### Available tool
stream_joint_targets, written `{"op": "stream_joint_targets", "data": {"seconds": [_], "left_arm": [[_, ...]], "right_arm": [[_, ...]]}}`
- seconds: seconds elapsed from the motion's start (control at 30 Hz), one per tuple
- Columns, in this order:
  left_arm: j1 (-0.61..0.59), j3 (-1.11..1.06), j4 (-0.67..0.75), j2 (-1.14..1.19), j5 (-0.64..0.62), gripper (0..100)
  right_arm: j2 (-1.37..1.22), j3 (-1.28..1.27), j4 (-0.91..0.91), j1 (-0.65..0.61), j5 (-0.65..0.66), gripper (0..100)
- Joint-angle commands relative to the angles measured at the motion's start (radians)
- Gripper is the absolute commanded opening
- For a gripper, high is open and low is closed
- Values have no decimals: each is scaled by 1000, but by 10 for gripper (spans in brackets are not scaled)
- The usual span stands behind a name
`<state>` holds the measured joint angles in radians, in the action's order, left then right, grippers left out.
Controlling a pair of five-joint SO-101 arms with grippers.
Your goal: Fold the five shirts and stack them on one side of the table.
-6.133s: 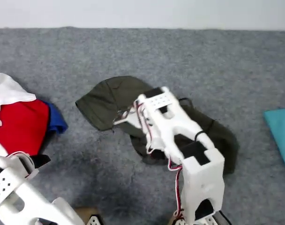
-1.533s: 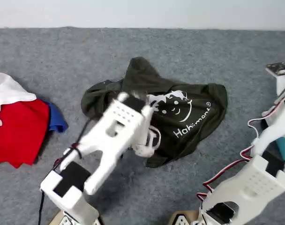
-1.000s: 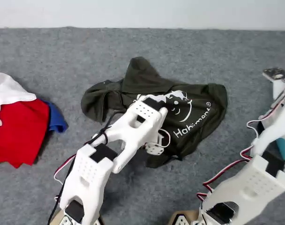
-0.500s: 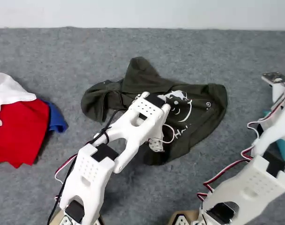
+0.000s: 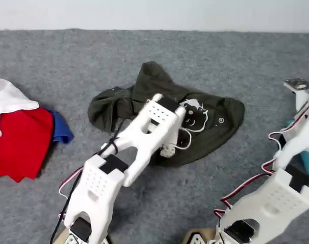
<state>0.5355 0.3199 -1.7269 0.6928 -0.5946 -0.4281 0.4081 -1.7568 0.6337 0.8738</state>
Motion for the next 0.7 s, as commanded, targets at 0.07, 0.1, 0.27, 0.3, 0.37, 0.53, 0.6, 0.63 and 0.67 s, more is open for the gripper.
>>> {"op": "stream_joint_targets", "data": {"seconds": [0.07,0.1,0.27,0.3,0.37,0.53,0.6,0.63,0.67], "left_arm": [[-173,-68,-31,-204,118,12],[-221,-111,-31,-230,157,12],[-525,-268,-29,-324,364,12],[-591,-277,-29,-333,405,12],[-713,-280,-29,-339,485,12],[-919,-275,-25,-345,649,13],[-970,-243,-25,-344,677,13],[-993,-222,-25,-341,684,15],[-1010,-200,-26,-339,697,16]], "right_arm": [[65,5,-38,15,-2,332],[65,6,-38,15,-2,332],[65,8,-38,8,-2,332],[65,8,-38,8,-2,332],[64,8,-36,7,-2,332],[64,8,-36,-19,-2,332],[64,8,-36,-24,-2,332],[64,8,-36,-24,-2,332],[64,8,-36,-24,-2,332]]}}
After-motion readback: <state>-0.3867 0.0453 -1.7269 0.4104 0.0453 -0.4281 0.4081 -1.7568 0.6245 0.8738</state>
